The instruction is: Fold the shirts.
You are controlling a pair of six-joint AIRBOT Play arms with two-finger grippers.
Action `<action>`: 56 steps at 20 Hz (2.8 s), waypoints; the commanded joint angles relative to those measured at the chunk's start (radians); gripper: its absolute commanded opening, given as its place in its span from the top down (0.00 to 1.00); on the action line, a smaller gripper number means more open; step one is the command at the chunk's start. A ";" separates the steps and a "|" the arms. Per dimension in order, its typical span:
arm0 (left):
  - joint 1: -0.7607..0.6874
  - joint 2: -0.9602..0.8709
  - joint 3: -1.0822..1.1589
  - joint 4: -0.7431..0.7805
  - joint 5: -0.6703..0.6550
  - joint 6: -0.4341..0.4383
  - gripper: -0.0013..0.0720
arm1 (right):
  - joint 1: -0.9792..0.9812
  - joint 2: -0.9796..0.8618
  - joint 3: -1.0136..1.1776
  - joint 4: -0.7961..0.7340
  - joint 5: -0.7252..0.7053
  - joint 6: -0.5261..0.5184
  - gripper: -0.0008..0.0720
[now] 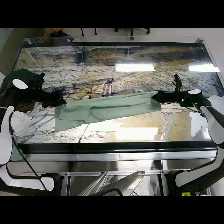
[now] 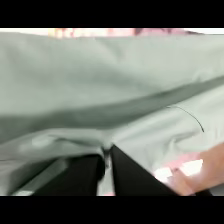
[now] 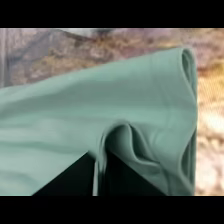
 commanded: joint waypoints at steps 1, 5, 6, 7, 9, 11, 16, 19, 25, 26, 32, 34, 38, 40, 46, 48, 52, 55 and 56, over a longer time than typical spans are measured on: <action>-0.014 -0.141 0.104 -0.009 -0.004 0.024 0.08 | 0.013 -0.064 0.078 -0.021 -0.011 -0.019 0.67; -0.029 -0.173 0.201 -0.008 -0.094 0.024 0.02 | -0.043 -0.051 0.192 -0.259 0.076 0.143 0.37; -0.029 -0.173 0.227 -0.008 -0.119 0.023 0.02 | -0.054 -0.052 0.203 -0.305 0.090 0.174 0.31; -0.029 -0.173 0.253 -0.008 -0.143 0.014 0.02 | -0.061 -0.054 0.203 -0.319 0.101 0.176 0.26; -0.029 -0.173 0.294 -0.009 -0.177 -0.006 0.02 | -0.068 -0.074 0.203 -0.317 0.133 0.176 0.26; -0.035 -0.173 0.320 -0.010 -0.187 -0.019 0.02 | -0.068 -0.106 0.204 -0.286 0.174 0.171 0.26; -0.066 -0.174 0.356 -0.011 -0.186 -0.041 0.02 | -0.064 -0.178 0.204 -0.098 0.258 0.084 0.28; -0.118 -0.174 0.362 -0.010 -0.137 -0.048 0.02 | -0.037 -0.200 0.204 -0.084 0.252 0.061 0.60; -0.306 -0.174 0.270 -0.012 0.002 -0.044 0.95 | -0.041 -0.144 0.349 -0.076 0.411 0.138 0.95; -0.356 -0.175 0.242 -0.021 0.060 -0.043 0.96 | -0.046 -0.114 0.381 -0.076 0.466 0.163 0.95; -0.680 -0.395 0.322 -0.228 0.335 0.027 0.95 | -0.094 0.140 0.410 -0.076 0.673 0.311 0.95; -0.763 -0.494 0.425 -0.255 0.362 0.015 0.95 | -0.098 0.235 0.410 -0.069 0.692 0.333 0.95; -0.848 -0.660 0.644 -0.323 0.346 -0.037 0.96 | -0.100 0.363 0.409 -0.069 0.692 0.349 0.95; -0.851 -0.692 0.721 -0.354 0.281 -0.048 0.96 | -0.104 0.377 0.408 -0.069 0.700 0.349 0.95; -0.690 -0.481 0.704 -0.454 -0.042 0.031 0.96 | -0.063 0.352 0.332 -0.064 0.684 0.356 0.95; -0.576 -0.355 0.709 -0.509 -0.193 0.068 0.96 | -0.007 0.346 0.283 -0.015 0.631 0.355 0.95; -0.349 -0.118 0.725 -0.597 -0.278 0.085 0.96 | 0.253 0.343 0.184 0.082 0.271 0.303 0.95; -0.224 0.000 0.715 -0.605 -0.307 0.094 0.96 | 0.535 0.280 0.117 0.081 -0.079 0.271 0.95; -0.192 0.042 0.690 -0.604 -0.310 0.114 0.96 | 0.621 0.239 0.103 0.081 -0.187 0.257 0.95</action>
